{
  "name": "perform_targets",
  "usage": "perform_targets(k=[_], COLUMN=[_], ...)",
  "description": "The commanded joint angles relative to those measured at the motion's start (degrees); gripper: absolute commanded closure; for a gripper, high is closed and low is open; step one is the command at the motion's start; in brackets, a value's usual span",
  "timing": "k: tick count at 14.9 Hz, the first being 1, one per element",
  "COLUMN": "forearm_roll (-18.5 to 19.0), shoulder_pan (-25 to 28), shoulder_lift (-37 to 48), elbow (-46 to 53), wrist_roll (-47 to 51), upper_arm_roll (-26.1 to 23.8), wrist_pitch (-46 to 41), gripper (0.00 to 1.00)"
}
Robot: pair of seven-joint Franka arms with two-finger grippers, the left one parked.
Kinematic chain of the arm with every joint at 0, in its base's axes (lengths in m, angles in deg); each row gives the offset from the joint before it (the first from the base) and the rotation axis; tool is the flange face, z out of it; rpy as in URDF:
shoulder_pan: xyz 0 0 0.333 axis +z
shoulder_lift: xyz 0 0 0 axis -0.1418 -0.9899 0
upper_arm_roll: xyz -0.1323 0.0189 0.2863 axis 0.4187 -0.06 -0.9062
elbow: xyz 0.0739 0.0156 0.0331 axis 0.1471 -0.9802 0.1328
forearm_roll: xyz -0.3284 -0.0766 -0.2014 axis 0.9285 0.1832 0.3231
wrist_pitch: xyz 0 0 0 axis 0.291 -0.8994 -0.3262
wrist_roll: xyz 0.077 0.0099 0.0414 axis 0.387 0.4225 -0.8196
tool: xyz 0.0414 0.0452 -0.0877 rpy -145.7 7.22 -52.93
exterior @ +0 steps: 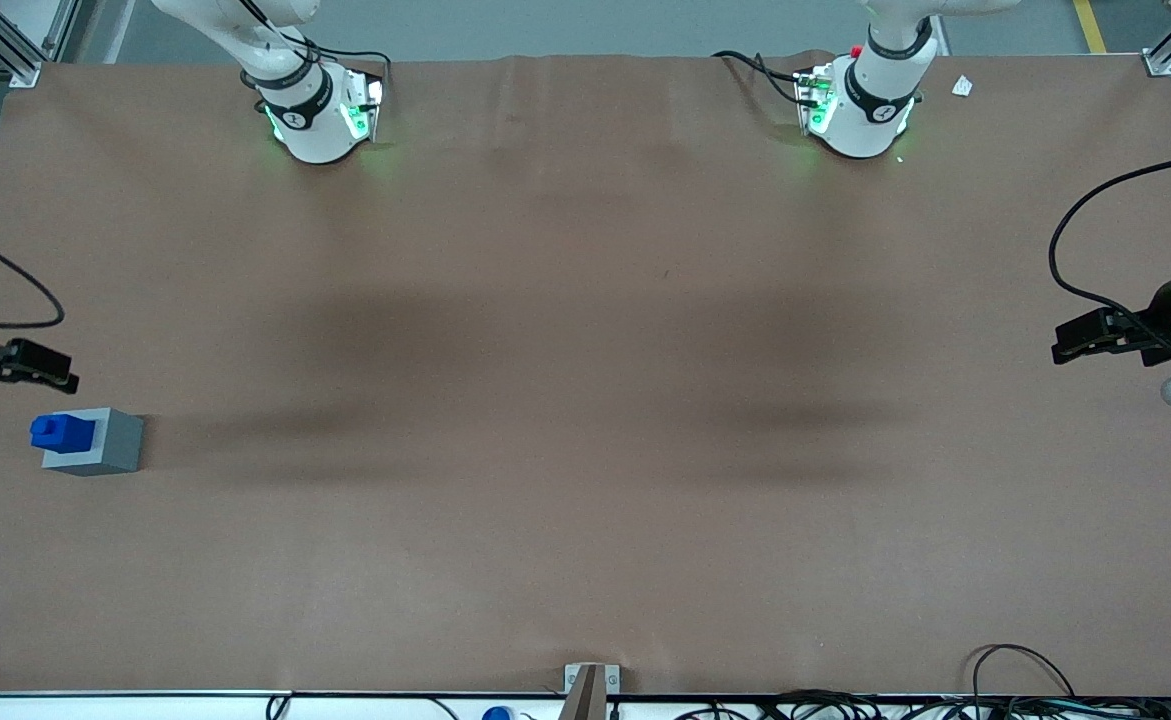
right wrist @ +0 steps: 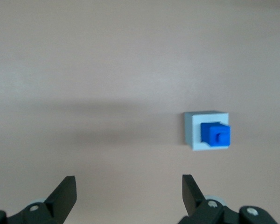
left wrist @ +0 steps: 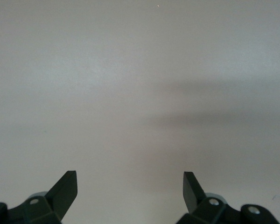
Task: Insert blue part into gray base with right arm
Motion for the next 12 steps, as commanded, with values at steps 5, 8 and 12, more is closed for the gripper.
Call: perform_targets(k=[5, 8, 12], forearm_roll=[-0.5, -0.6, -1.4], shoulder_pan=[2.4, 2.2, 2.3], shoulder_lift=[9.2, 15.0, 17.2], elbow=[-3.5, -8.8, -11.5], wrist_roll=[4.1, 4.2, 4.1], upper_arm_roll=[0.2, 0.3, 0.3], wrist_pitch=[-6.0, -4.6, -3.3], gripper=[0.00, 0.00, 0.00])
